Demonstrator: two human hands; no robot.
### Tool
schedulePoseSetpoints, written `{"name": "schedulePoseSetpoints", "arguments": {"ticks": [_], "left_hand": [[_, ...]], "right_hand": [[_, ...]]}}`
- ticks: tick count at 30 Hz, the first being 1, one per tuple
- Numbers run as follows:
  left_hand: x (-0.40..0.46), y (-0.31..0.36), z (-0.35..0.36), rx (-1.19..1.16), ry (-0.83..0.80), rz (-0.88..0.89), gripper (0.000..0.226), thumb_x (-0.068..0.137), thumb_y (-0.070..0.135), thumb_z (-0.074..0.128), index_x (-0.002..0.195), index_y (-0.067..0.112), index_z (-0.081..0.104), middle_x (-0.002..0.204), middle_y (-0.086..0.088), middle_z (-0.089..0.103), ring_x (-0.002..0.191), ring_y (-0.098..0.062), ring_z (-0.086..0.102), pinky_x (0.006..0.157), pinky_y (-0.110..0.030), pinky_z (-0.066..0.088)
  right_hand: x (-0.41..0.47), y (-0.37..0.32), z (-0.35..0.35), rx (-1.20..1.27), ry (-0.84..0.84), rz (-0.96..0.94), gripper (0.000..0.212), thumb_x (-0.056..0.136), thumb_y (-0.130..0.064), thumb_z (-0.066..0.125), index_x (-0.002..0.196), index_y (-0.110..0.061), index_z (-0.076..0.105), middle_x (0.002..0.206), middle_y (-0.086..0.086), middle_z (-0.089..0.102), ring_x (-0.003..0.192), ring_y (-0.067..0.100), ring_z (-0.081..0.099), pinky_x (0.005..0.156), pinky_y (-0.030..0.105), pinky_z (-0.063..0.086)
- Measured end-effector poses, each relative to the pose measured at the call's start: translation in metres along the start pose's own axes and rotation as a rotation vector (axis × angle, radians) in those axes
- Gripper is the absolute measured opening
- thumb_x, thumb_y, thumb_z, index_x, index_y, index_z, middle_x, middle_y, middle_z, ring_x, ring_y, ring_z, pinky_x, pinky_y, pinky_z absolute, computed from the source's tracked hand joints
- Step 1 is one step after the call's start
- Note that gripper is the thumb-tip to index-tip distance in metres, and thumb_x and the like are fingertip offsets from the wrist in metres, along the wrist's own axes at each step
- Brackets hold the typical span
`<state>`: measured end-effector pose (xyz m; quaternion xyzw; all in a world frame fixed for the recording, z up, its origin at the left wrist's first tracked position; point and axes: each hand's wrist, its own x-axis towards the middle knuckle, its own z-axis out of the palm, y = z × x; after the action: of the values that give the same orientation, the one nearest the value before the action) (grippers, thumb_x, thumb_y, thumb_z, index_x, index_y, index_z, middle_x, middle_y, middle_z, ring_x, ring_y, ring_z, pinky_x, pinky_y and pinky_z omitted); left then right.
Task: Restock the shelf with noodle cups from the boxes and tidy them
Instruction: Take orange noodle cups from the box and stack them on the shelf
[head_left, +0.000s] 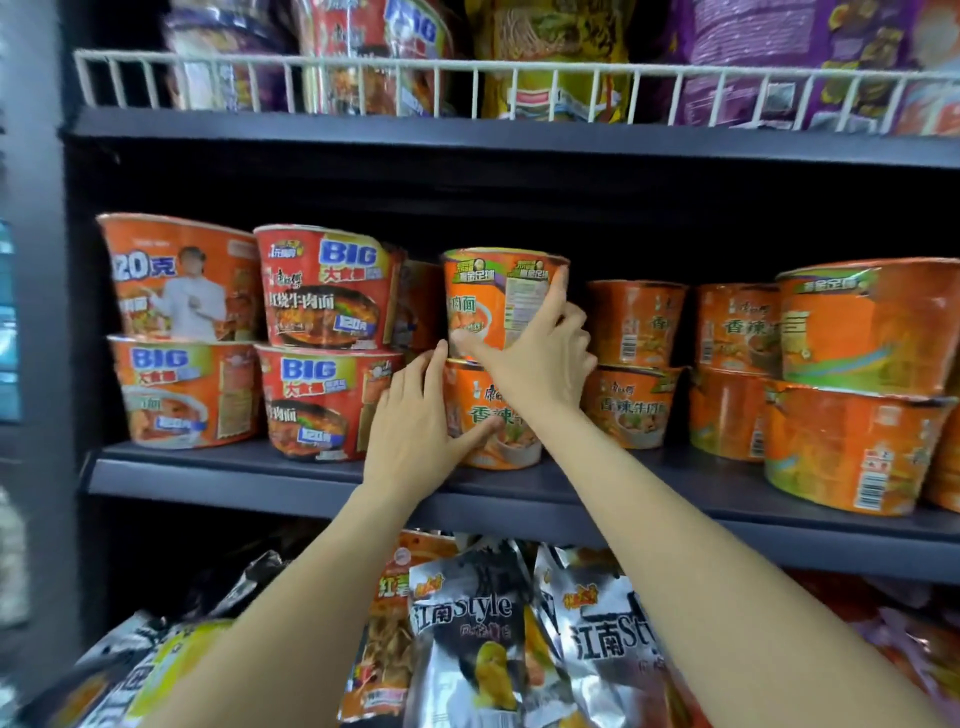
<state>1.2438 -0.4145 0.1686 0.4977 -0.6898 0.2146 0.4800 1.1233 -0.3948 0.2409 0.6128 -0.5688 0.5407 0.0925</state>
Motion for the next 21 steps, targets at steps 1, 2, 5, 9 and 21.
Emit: {"name": "schedulePoseSetpoints", "arguments": {"ticks": [1,2,5,9,21], "left_hand": [[0.0,0.0,0.001,0.002,0.003,0.005,0.098,0.076,0.074,0.043,0.149,0.013,0.019,0.147,-0.007,0.035,0.132,-0.023,0.035,0.106,-0.036,0.032],[0.0,-0.001,0.002,0.004,0.005,0.009,0.099,0.075,0.076,0.04,0.149,0.014,0.019,0.147,-0.006,0.035,0.133,-0.023,0.035,0.107,-0.035,0.031],[0.0,-0.001,0.002,0.004,0.012,0.01,0.1,0.073,0.08,0.031,0.149,0.015,0.018,0.149,-0.003,0.032,0.134,-0.02,0.032,0.108,-0.032,0.028],[0.001,-0.004,0.001,-0.006,0.014,0.017,0.101,0.072,0.081,0.03,0.149,0.016,0.019,0.148,-0.003,0.033,0.134,-0.02,0.032,0.108,-0.032,0.029],[0.001,-0.008,0.002,-0.118,0.052,0.024,0.084,0.076,0.073,0.053,0.14,0.022,0.031,0.137,0.0,0.049,0.122,-0.018,0.049,0.1,-0.037,0.037]], "right_hand": [[0.004,-0.005,0.006,-0.034,-0.011,0.044,0.125,0.066,-0.072,0.067,0.15,-0.021,-0.011,0.146,0.017,0.028,0.129,0.035,0.036,0.106,0.05,0.029],[0.009,-0.006,0.011,-0.047,-0.007,0.076,0.131,0.063,-0.073,0.068,0.149,-0.022,-0.017,0.146,0.019,0.027,0.129,0.038,0.036,0.106,0.052,0.028],[0.02,0.007,0.013,0.099,-0.019,0.067,0.132,0.065,-0.063,0.075,0.147,-0.03,-0.023,0.142,0.019,0.037,0.124,0.036,0.046,0.105,0.052,0.033],[0.025,0.047,-0.008,0.699,-0.326,0.083,0.111,0.079,-0.037,0.074,0.149,-0.036,-0.011,0.147,0.004,0.04,0.128,0.018,0.045,0.101,0.035,0.036],[0.022,0.034,-0.002,0.624,-0.257,0.028,0.099,0.076,-0.037,0.077,0.148,-0.033,0.009,0.139,0.001,0.047,0.116,0.015,0.052,0.094,0.037,0.046]]}}
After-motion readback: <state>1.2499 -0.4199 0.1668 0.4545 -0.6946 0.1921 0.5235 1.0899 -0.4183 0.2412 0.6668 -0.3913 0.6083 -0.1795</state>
